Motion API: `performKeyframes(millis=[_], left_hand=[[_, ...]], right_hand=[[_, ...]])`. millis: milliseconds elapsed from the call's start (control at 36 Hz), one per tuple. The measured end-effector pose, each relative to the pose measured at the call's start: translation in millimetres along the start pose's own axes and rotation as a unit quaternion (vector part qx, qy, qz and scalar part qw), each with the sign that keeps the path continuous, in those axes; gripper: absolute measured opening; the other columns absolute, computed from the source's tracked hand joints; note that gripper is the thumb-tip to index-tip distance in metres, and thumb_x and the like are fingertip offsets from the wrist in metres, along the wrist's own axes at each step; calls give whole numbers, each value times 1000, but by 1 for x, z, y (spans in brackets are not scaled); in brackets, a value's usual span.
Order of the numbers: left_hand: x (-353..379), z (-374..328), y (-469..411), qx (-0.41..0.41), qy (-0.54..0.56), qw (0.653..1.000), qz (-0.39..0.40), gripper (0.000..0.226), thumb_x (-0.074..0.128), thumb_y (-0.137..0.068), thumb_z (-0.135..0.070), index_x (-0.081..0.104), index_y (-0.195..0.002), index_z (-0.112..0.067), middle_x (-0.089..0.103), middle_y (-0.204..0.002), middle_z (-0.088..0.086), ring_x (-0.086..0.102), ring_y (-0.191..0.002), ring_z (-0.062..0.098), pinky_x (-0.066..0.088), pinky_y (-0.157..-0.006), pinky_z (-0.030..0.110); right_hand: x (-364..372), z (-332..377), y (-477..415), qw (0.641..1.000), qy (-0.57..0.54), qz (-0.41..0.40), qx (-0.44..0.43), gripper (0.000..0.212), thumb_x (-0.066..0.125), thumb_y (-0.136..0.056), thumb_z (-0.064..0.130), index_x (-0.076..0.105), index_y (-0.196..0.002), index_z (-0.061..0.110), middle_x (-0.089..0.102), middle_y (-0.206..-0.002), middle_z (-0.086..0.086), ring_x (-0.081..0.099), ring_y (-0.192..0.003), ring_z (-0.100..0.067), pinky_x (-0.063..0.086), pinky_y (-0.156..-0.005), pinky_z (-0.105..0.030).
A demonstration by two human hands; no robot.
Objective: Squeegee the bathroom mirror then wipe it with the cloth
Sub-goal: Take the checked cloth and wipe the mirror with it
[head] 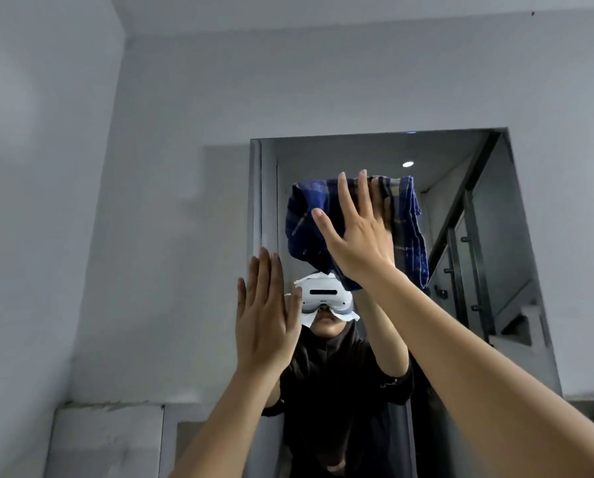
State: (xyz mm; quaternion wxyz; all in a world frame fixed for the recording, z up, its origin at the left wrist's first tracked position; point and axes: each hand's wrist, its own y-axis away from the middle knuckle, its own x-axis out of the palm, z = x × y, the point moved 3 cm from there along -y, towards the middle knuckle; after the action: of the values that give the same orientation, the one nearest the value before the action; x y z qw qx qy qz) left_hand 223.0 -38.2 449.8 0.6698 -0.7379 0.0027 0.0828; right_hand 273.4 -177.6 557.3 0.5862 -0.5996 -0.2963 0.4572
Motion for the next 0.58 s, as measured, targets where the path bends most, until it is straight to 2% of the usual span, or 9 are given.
performKeyframes(millis=[56, 111, 194, 306, 417, 500, 583], left_hand=[[3, 1, 4, -18, -14, 1000, -5, 60, 16, -97, -48, -2, -147, -21, -10, -155, -5, -13, -142, 7, -9, -115, 26], [4, 1, 6, -20, -34, 999, -13, 60, 21, -98, -44, 4, -148, -17, -5, -156, -1, -9, -144, 10, -4, -116, 29], [5, 0, 6, -16, -45, 999, -19, 61, 18, -97, -45, 10, -149, -14, 4, -156, 3, -1, -144, 13, 1, -117, 29], [5, 1, 7, -17, -44, 999, -27, 61, 15, -97, -47, 13, -148, -14, 5, -156, 2, 0, -144, 13, 2, -116, 27], [5, 1, 6, -8, -42, 998, -37, 61, 14, -97, -48, 12, -148, -15, 3, -156, 0, -2, -144, 10, 1, -116, 26], [6, 2, 6, -8, -42, 998, -39, 61, 16, -96, -47, 11, -149, -16, 2, -156, 0, -3, -144, 11, -1, -116, 26], [6, 2, 6, -10, -45, 998, -40, 61, 21, -96, -44, 11, -149, -15, 3, -156, 1, 0, -145, 13, 1, -117, 29]], right_hand=[[6, 11, -16, 1000, 12, -6, -8, 72, 22, -86, 69, -4, -145, 38, -16, -157, -1, 18, -141, -33, 43, -97, -46], [14, 24, -32, 999, 32, -3, -24, 72, 23, -87, 68, -4, -146, 37, -17, -156, -8, 7, -143, -36, 31, -107, -53], [26, 48, -55, 995, 72, 8, -70, 68, 24, -90, 63, -2, -147, 35, -14, -156, -14, 2, -143, -39, 19, -111, -54], [43, 76, -80, 978, 134, 24, -158, 62, 24, -93, 57, 5, -147, 35, -10, -156, -16, -6, -142, -40, 2, -114, -51], [44, 80, -92, 962, 168, 42, -213, 59, 24, -94, 55, 10, -147, 34, -5, -157, -16, -7, -142, -40, -4, -114, -49], [28, 57, -92, 955, 166, 30, -243, 57, 28, -94, 54, 19, -146, 32, 4, -157, -17, -1, -142, -40, 2, -115, -50], [0, 10, -91, 969, 150, -7, -197, 56, 31, -95, 51, 22, -146, 29, 8, -156, -16, 1, -143, -38, 4, -116, -52]])
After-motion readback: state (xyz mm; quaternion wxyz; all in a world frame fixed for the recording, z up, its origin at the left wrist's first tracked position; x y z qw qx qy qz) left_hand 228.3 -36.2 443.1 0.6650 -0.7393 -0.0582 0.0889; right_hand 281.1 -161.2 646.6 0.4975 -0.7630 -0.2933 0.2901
